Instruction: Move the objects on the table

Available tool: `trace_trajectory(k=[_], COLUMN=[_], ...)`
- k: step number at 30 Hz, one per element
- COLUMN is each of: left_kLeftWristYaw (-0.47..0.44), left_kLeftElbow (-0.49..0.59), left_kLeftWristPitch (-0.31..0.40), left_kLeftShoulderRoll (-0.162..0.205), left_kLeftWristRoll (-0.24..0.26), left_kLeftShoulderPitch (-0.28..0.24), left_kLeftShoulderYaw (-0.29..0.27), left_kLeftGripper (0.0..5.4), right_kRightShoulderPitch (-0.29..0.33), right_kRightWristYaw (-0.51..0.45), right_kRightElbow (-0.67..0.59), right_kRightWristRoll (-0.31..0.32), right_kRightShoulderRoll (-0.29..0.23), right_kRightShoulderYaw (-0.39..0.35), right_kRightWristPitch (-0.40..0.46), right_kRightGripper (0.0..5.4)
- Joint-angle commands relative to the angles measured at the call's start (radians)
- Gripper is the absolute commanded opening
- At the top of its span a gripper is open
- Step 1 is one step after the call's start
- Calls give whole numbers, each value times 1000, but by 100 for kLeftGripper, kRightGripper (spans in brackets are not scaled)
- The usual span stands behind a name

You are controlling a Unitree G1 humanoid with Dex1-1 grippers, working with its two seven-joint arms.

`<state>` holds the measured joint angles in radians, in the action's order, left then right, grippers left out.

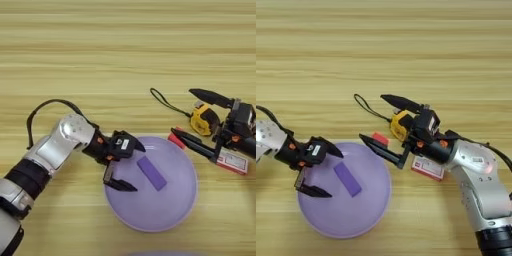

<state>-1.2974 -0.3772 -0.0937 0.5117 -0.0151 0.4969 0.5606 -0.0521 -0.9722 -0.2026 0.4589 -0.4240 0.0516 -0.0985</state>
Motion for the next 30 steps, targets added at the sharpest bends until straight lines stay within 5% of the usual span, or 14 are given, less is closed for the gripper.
trace_trajectory(k=[1, 30], left_kLeftWristYaw=[47, 134], left_kLeftElbow=[-100, -253], left_kLeftWristPitch=[-18, -147], left_kLeftShoulderRoll=[19, 35], left_kLeftWristRoll=[-115, -240], left_kLeftShoulderPitch=[12, 94], left_kLeftShoulderYaw=[27, 51], left_kLeftGripper=[540, 540], right_kRightShoulderPitch=[-6, -11], right_kRightWristYaw=[-5, -29], right_kRightElbow=[-7, 14], right_kRightWristRoll=[-4, 9], right_kRightShoulderRoll=[-6, -4], right_kRightShoulderYaw=[0, -14], right_kRightWristPitch=[-6, -21], right_kRightGripper=[538, 538])
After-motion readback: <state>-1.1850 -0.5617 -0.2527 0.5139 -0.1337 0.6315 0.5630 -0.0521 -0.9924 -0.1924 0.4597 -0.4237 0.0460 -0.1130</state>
